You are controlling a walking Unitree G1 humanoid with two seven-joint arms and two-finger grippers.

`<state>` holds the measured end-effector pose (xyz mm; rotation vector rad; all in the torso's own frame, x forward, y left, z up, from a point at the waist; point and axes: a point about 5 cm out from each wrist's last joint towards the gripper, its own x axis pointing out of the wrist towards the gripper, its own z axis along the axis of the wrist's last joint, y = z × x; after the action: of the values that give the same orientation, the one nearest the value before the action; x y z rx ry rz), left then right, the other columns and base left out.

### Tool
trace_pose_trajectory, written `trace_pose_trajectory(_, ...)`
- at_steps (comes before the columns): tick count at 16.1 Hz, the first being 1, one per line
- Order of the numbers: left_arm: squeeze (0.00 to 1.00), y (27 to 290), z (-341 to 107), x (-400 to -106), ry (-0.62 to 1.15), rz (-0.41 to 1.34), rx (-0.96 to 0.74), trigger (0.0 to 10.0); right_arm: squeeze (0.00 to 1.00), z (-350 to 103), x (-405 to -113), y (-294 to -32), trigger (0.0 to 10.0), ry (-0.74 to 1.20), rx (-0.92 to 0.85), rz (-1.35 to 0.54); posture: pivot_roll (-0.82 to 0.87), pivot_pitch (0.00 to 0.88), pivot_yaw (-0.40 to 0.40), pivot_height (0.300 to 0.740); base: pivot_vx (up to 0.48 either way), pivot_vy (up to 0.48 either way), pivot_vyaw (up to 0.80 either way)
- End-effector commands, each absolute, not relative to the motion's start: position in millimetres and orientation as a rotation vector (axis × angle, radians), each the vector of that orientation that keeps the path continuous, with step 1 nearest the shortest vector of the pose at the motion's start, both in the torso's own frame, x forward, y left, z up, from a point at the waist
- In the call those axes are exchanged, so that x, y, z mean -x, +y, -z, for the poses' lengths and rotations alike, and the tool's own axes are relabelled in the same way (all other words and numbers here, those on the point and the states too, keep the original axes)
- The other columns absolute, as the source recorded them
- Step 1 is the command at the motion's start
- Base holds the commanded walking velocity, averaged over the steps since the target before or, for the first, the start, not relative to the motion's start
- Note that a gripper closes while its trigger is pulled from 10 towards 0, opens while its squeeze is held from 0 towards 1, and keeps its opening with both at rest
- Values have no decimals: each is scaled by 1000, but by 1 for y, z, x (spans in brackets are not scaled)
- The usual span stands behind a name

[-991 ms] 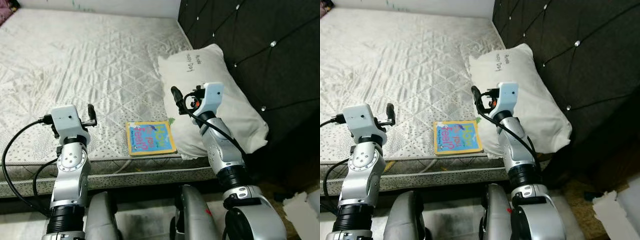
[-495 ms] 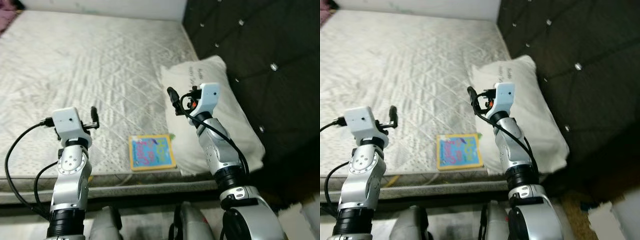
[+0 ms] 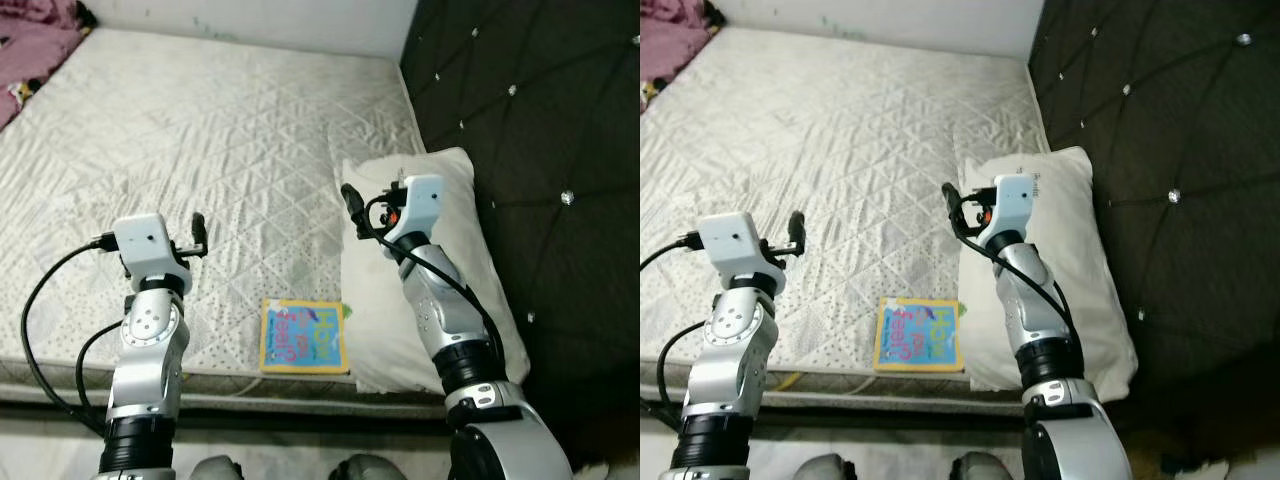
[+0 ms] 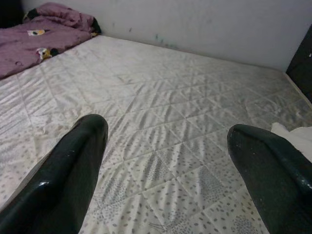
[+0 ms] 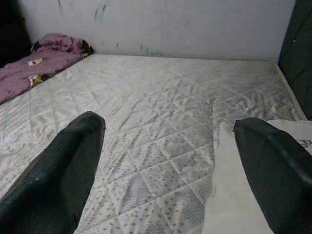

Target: Clean up the room

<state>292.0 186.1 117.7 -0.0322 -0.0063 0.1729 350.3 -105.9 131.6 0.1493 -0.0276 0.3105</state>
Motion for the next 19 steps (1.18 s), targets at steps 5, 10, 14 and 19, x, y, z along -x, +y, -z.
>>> trace_pose_trajectory(5,0,178,-115,-291,7,-143,66,10000,0,-127,-350,-111,10000,12,-171,-282,-31,0,-94,740,0,0,0)
trace_pose_trajectory(10,0,179,-117,-294,-3,-136,85,10000,0,-126,-351,-109,10000,27,-176,-288,-32,0,-94,740,0,166,-269)
trace_pose_trajectory(14,0,178,-117,-295,-5,-141,96,10000,0,-127,-352,-108,10000,23,-166,-302,-31,0,-101,740,0,480,-350)
trace_pose_trajectory(19,0,180,-118,-297,-13,-166,104,10000,0,-128,-353,-106,10000,22,-153,-312,-33,0,-105,740,0,480,0)
